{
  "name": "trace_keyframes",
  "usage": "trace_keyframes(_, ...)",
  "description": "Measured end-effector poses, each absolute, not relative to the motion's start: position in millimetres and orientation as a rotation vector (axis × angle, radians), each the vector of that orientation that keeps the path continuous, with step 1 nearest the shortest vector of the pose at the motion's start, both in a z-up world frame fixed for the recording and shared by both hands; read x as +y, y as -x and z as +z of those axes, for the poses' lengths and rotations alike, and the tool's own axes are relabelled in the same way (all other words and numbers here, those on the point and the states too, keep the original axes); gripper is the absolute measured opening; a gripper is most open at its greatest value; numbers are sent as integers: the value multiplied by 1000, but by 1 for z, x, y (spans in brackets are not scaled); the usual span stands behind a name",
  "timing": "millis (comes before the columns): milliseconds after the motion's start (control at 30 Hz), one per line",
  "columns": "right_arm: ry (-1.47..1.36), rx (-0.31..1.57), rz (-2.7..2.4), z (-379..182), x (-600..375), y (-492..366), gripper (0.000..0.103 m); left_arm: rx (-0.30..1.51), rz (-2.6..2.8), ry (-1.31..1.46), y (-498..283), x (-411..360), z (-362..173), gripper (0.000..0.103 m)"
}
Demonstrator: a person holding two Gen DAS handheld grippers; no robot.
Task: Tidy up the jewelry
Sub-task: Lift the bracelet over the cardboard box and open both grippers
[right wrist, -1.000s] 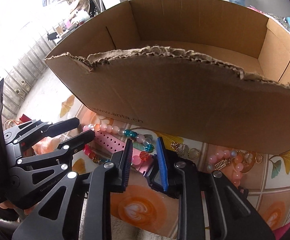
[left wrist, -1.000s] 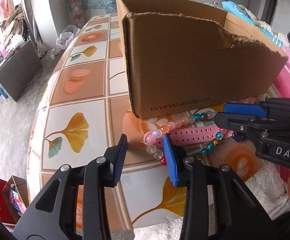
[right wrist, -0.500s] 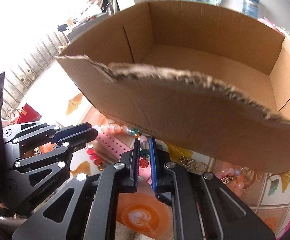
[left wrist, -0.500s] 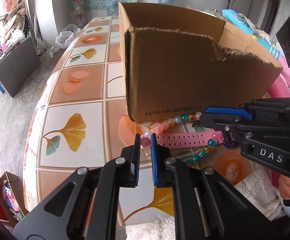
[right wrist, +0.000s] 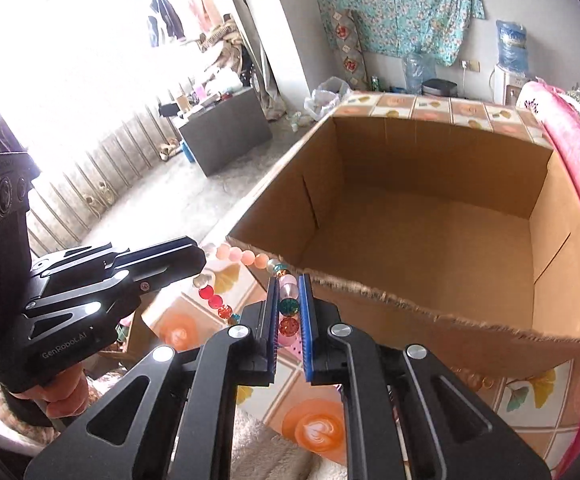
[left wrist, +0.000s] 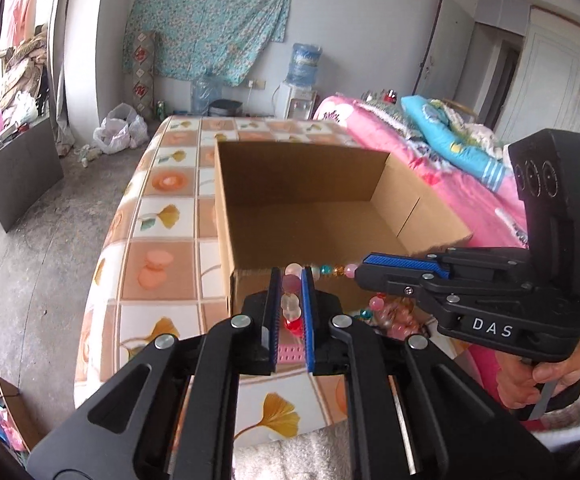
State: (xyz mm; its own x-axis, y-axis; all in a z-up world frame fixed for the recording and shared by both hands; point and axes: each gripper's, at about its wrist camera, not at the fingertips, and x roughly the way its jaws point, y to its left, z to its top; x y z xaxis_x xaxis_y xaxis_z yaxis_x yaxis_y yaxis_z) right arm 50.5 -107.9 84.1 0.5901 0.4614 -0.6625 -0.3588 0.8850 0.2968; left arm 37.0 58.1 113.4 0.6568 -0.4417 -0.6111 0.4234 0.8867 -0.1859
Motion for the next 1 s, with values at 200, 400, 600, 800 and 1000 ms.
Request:
trace_keyframes(200, -188, 811, 490, 110, -137, -117, 10, 714, -505, -30, -102, 21, 147, 9)
trace_keyframes(400, -294, 1017, 475, 66, -148, -223, 10, 903, -456, -111, -197, -24, 115, 9)
trace_keyframes(600, -383, 1204, 458, 19, -143, -300, 10, 1044, -354, -223, -249, -46, 73, 9)
trace_keyframes(800, -439, 1213, 448, 9, -143, -315, 11, 989, -315, -180, -252, -29, 83, 24)
trace_keyframes(1000, -423, 1073, 471, 55, -157, -274, 11, 825, -337, -64, -207, 7, 125, 40)
